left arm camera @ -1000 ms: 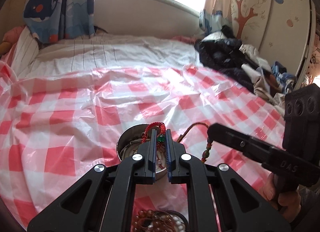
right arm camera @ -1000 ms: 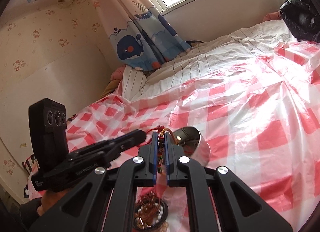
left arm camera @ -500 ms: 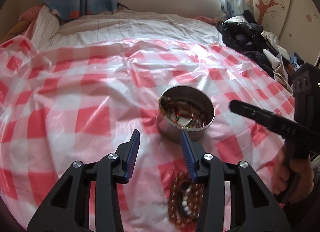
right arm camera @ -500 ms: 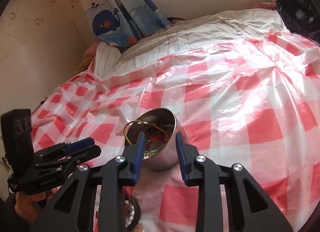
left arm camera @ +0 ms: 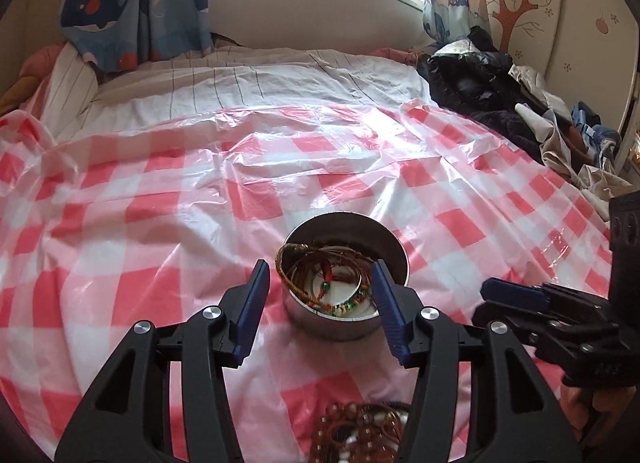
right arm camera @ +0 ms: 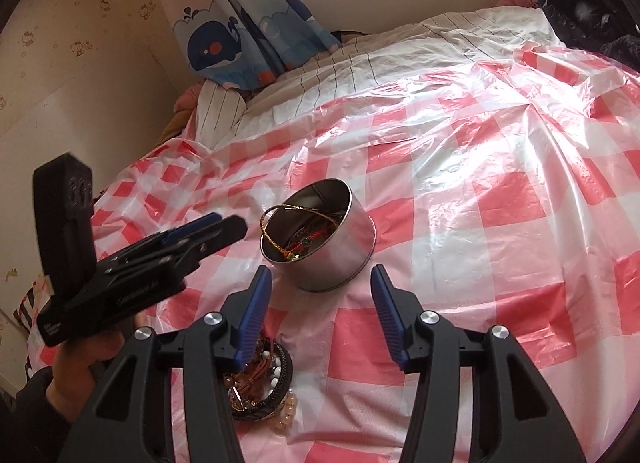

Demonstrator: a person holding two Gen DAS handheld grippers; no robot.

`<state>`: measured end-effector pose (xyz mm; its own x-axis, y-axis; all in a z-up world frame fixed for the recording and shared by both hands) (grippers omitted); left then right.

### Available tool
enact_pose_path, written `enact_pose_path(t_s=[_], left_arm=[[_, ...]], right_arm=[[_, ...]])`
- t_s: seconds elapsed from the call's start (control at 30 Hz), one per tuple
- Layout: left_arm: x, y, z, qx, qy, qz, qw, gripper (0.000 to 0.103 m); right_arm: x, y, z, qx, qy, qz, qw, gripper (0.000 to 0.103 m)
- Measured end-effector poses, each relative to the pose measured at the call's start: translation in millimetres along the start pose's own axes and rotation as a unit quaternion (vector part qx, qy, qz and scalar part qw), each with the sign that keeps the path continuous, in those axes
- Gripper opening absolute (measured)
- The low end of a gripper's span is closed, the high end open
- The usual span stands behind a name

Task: Organize jewelry
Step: 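Withdraw both open tools from the tin back to the jewelry heap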

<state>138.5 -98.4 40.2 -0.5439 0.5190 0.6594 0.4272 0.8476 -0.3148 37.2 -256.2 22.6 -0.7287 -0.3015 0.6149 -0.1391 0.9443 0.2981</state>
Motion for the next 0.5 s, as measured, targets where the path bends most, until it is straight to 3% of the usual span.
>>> enact_pose_path(t_s=[0.23,0.37,0.5], left_arm=[[-25,0,1,0.010,0.029,0.020,0.9993,0.050],[-22,3,-1,0.010,0.007,0.003,0.9999,0.050],[-31,5,-4,0.009,0.019,0.001,0.9998,0.050]], right_arm=[[5,-3,-3,-0.008,-0.009,-0.002,1.000,0.056],[6,-2,-3,-0.009,-0.009,-0.004,1.000,0.056],[5,-1,-4,-0.007,-0.006,-0.005,1.000,0.056]])
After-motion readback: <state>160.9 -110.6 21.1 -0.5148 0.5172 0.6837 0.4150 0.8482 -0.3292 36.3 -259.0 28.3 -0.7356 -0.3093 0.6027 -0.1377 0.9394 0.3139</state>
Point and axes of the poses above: each gripper's, at about its wrist camera, not at the fingertips, and x roughly against the way its jaws point, y to its left, z to its underside, the point moved 4 cm from there along -x, roughly the way its jaws point, and after that the axes turned 12 degrees about x, right-handed, at the moved point
